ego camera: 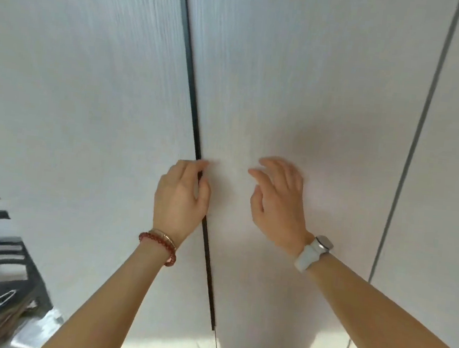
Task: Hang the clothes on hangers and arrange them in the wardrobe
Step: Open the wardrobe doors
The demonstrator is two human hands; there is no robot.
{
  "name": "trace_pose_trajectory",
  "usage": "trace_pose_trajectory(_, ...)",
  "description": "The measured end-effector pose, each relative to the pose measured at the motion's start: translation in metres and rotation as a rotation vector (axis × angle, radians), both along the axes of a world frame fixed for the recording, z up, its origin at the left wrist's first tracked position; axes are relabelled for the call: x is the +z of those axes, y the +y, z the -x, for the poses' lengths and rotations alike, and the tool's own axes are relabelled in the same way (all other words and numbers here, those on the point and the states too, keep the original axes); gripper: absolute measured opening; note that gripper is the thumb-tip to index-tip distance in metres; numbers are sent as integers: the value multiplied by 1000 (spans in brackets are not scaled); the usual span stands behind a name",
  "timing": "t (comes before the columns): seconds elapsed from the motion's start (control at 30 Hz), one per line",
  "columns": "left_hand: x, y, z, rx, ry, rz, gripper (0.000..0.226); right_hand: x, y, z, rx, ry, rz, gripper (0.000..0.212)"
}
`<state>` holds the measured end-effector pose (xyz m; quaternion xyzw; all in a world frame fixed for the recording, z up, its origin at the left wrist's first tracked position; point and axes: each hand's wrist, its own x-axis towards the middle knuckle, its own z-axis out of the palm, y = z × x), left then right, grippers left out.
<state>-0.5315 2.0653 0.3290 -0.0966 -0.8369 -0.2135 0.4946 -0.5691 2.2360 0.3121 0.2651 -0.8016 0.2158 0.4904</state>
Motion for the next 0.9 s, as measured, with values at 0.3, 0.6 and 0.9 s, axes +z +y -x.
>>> trace_pose_trajectory(0.3,80,-10,21,186,-51,-60,20,92,-33,38,-336,-58,-344,72)
trace_pose_trajectory(0.6,74,-5,28,276,-207,-51,26,106,-18,26,-320,-246,-499,79)
trace_pose_trajectory(0.9,59,-15,-58,53,-52,-147,25,37,-38,-55,390,-529,-31,39)
